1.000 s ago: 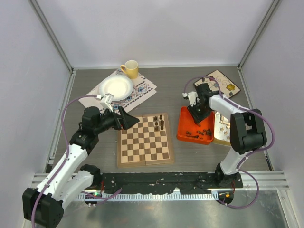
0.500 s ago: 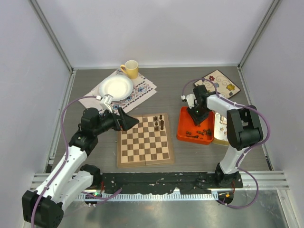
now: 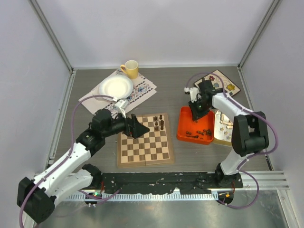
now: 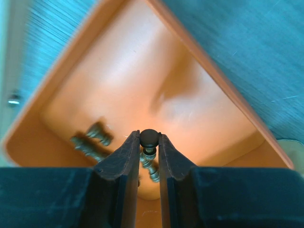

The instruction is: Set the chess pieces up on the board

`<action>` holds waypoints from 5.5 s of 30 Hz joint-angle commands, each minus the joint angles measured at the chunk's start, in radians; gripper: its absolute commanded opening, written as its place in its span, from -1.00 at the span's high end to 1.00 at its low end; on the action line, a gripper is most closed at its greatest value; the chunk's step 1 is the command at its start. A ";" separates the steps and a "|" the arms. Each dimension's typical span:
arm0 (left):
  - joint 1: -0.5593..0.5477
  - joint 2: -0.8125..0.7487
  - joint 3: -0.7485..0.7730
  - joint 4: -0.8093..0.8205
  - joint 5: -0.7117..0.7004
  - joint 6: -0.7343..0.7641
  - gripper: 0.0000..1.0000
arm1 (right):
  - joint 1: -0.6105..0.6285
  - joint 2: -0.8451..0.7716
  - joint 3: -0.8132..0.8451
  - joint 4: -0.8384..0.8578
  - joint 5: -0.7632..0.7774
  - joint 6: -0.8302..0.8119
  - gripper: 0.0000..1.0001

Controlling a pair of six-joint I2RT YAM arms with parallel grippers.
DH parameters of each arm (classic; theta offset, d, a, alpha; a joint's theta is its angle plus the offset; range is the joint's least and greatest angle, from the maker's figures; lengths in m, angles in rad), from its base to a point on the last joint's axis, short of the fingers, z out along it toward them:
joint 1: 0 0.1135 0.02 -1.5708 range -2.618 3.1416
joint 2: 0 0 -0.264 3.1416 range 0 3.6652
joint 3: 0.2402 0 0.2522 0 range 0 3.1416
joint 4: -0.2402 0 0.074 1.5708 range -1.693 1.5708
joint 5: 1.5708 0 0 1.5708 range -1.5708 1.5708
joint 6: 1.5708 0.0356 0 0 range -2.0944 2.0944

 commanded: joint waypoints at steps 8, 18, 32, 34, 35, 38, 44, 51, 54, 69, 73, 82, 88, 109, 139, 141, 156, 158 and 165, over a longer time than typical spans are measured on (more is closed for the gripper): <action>-0.299 0.327 0.273 0.246 -0.371 -0.028 -0.51 | -0.153 -0.254 0.100 0.083 -0.469 0.585 0.82; -0.376 0.708 0.511 0.280 -0.480 -0.051 -0.31 | -0.164 -0.248 0.037 0.181 -0.653 0.937 0.84; -0.412 0.862 0.660 0.288 -0.528 -0.036 -0.21 | -0.167 -0.228 0.008 0.204 -0.715 0.986 0.83; -0.412 0.865 0.660 0.288 -0.543 -0.033 -0.17 | -0.166 -0.228 0.002 0.213 -0.727 0.994 0.84; -0.412 0.868 0.661 0.286 -0.551 -0.032 -0.11 | -0.166 -0.230 0.000 0.219 -0.730 0.998 0.83; -0.413 0.877 0.677 0.265 -0.575 -0.024 0.00 | -0.166 -0.234 -0.009 0.226 -0.735 1.005 0.83; -0.412 0.890 0.700 0.256 -0.600 -0.005 0.28 | -0.166 -0.243 -0.027 0.236 -0.750 1.011 0.84; -0.412 0.885 0.703 0.234 -0.602 0.033 0.72 | -0.164 -0.247 -0.029 0.243 -0.770 1.014 0.82; -0.410 0.868 0.678 0.230 -0.596 0.062 0.87 | -0.164 -0.256 -0.031 0.250 -0.778 1.003 0.72; -0.243 0.551 0.442 0.019 0.033 0.261 0.99 | -0.161 -0.292 0.036 0.014 -0.912 0.106 -0.25; -0.220 0.482 0.436 -0.102 0.271 0.289 0.98 | -0.104 -0.311 0.060 -0.309 -0.951 -0.528 -0.34; -0.220 0.505 0.473 -0.217 0.523 0.265 0.99 | 0.109 -0.322 0.103 -0.497 -0.939 -1.043 -0.40; -0.222 0.543 0.477 -0.211 0.521 0.254 0.99 | 0.204 -0.372 0.059 -0.399 -0.945 -0.965 -0.36; -0.220 0.575 0.453 -0.082 0.439 0.171 0.99 | 0.308 -0.374 0.066 -0.319 -0.963 -0.781 0.21; -0.148 0.075 -0.112 0.936 0.117 0.252 -0.89 | 0.279 -0.389 0.115 0.345 -1.061 0.309 0.98; -0.148 0.089 -0.112 0.967 0.133 0.304 -0.90 | 0.290 -0.388 0.121 0.376 -1.060 0.353 0.98; -0.146 0.120 -0.067 1.000 0.202 0.268 -0.29 | 0.310 -0.385 0.123 0.423 -1.088 0.423 0.98; -0.146 0.117 -0.066 1.001 0.198 0.262 -0.27 | 0.312 -0.383 0.118 0.425 -1.086 0.420 0.98; -0.146 0.143 -0.056 1.013 0.184 0.223 -0.05 | 0.318 -0.382 0.112 0.424 -1.092 0.419 0.99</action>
